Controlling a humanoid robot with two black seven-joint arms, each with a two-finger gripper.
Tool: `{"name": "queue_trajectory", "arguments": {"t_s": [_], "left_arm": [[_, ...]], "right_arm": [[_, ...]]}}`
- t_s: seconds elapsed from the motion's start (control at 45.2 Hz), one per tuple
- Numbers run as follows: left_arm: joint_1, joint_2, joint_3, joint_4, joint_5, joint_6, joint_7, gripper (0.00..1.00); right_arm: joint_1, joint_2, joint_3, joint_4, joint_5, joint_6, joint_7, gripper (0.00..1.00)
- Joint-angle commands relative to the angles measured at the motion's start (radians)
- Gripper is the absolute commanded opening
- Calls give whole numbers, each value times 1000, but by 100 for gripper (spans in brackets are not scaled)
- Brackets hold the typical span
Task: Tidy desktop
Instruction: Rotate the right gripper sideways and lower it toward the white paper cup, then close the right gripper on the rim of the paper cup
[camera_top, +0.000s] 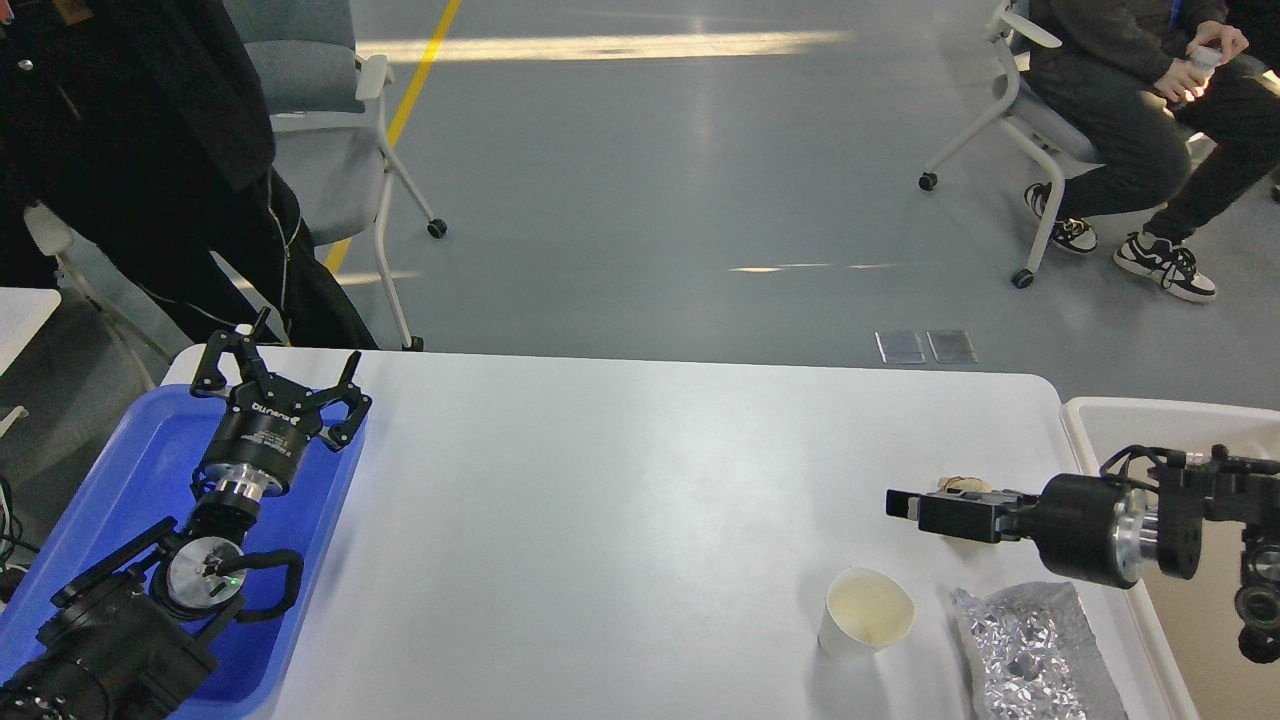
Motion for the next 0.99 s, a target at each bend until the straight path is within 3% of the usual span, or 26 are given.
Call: {"name": "queue_trajectory", "arguments": {"t_s": [0.0,0.155,0.685,0.751,0.84,0.928,0.972], "left_arm": [[0,0,0,0,0,0,0,100],[0,0,0,0,0,0,0,100],[0,0,0,0,0,0,0,100],[0,0,0,0,0,0,0,100],[0,0,0,0,0,0,0,100],[0,0,0,0,0,0,0,100],[0,0,0,0,0,0,0,100]], "right_arm": [[112,9,-215,2,-192,-18,9,97],[109,14,-261,-38,-231,-31,9,86],[59,118,-270,-107,-228,-104,11,84],[56,129,-272,-123,-228,-110,9,76],[48,129,-270,-127,-228,-113,11,56],[48,131,-270,-144,-229,-130,9,44],[46,132,-272,-156,-229,-136,9,33]]}}
